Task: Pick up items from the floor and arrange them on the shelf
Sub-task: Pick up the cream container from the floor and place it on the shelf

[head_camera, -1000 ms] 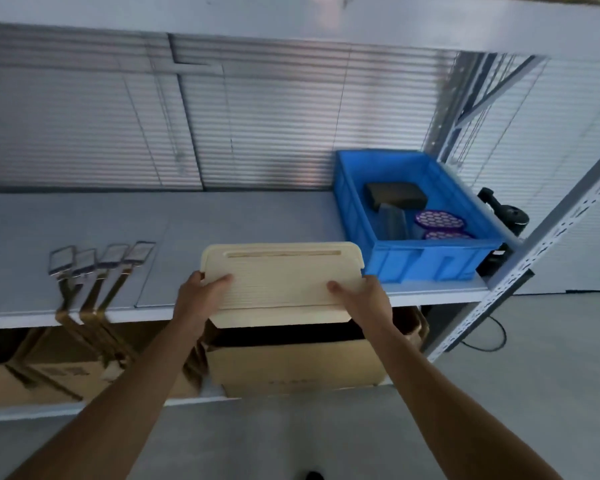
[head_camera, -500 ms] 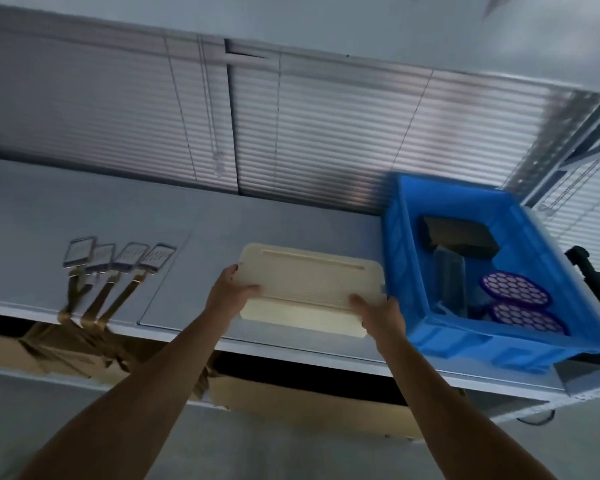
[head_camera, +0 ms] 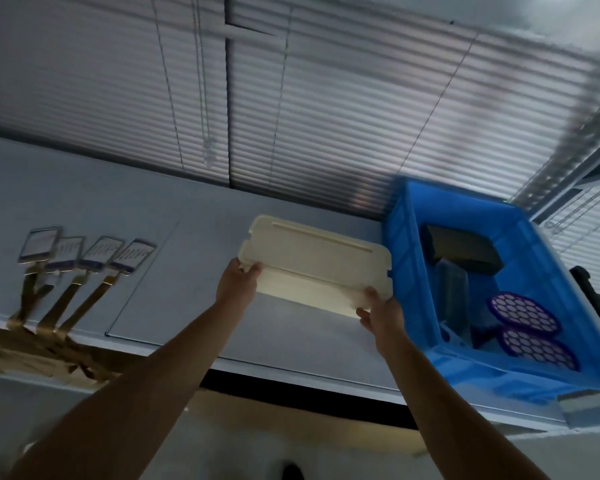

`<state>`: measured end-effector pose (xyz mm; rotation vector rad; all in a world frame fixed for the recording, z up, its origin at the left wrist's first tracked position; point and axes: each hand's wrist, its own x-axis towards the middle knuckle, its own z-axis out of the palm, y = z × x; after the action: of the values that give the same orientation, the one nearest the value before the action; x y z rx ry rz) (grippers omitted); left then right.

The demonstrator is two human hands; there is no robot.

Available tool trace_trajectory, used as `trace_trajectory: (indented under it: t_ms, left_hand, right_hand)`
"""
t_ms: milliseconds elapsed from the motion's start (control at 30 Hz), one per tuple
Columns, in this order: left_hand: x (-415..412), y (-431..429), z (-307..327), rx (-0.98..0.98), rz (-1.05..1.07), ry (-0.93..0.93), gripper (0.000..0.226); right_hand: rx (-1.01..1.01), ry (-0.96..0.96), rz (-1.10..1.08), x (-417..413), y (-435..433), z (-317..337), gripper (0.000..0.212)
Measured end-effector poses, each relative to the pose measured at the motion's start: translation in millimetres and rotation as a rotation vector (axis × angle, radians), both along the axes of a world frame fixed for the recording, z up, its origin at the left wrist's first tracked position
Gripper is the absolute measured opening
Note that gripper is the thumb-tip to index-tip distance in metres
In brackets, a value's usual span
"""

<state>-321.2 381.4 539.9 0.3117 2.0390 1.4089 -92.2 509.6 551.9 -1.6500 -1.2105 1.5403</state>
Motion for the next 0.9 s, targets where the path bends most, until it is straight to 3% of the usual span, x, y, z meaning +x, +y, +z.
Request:
trace_trajectory:
  t_ms: [100, 200, 600, 767, 900]
  left_hand:
    - [-11.8, 40.0, 4.1, 0.009, 0.024, 0.002, 0.049]
    - [-23.0, 76.9, 6.1, 0.025, 0.056, 0.023, 0.051]
    - [-65.7, 164.7, 2.7, 0.066, 0.076, 0.028, 0.051]
    - [-65.1, 139.4, 2.8, 0.052, 0.06, -0.029, 0.066]
    - [-49.0, 57.8, -4.5, 0.018, 0.06, -0.062, 0.051]
  right_hand:
    - [-0.026, -0.024, -0.007, -17.0, 37.0, 2.1, 0.03]
    - [-0.005, -0.064, 0.016, -34.9, 76.9, 1.8, 0.047]
    - [0.034, -0.021, 0.188, -80.9, 171.5, 1.1, 0.051]
    - [-0.011, -0.014, 0.137, -73.9, 162.9, 1.8, 0.048]
    - [-0.022, -0.11, 0.234, -63.1, 103.9, 5.2, 0.03]
